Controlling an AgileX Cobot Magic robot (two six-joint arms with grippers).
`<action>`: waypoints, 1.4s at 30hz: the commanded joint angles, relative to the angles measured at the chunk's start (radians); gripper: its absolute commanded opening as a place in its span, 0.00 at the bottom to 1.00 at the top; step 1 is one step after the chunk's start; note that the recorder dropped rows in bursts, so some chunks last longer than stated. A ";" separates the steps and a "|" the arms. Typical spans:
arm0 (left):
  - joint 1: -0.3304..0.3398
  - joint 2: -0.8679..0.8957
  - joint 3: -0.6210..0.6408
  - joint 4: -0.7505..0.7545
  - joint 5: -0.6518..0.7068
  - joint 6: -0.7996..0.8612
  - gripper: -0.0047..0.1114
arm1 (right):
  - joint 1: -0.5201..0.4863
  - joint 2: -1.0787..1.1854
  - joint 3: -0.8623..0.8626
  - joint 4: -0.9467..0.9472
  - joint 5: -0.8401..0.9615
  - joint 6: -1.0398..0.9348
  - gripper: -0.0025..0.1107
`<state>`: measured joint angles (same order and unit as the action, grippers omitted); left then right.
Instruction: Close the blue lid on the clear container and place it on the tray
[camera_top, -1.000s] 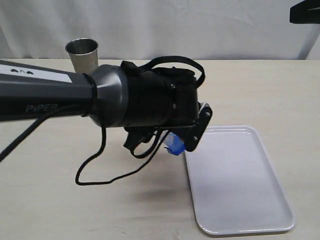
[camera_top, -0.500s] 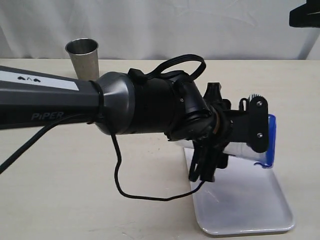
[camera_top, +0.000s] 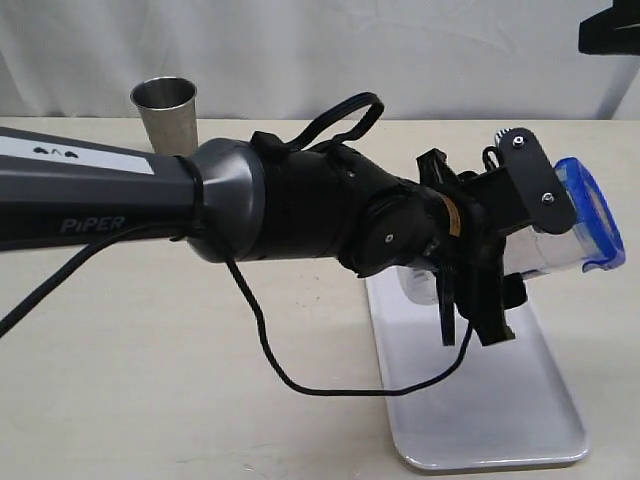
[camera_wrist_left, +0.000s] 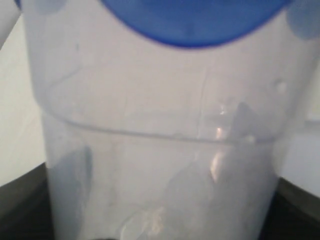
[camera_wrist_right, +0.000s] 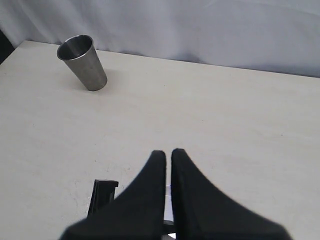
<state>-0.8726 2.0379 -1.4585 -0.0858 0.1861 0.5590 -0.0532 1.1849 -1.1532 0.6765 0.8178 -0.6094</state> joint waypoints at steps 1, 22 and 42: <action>0.009 -0.006 -0.010 0.165 0.130 0.064 0.04 | -0.003 -0.007 0.003 0.008 -0.006 -0.008 0.06; 0.012 0.017 -0.010 -0.166 -0.117 0.061 0.04 | -0.003 -0.007 0.003 -0.075 -0.019 0.035 0.06; 0.040 0.073 -0.008 -0.316 -0.232 0.050 0.04 | -0.005 0.046 0.179 -0.763 -0.282 0.682 0.06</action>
<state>-0.8315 2.1135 -1.4606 -0.4090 0.0000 0.6175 -0.0552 1.1917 -1.0260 -0.0723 0.6107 0.0219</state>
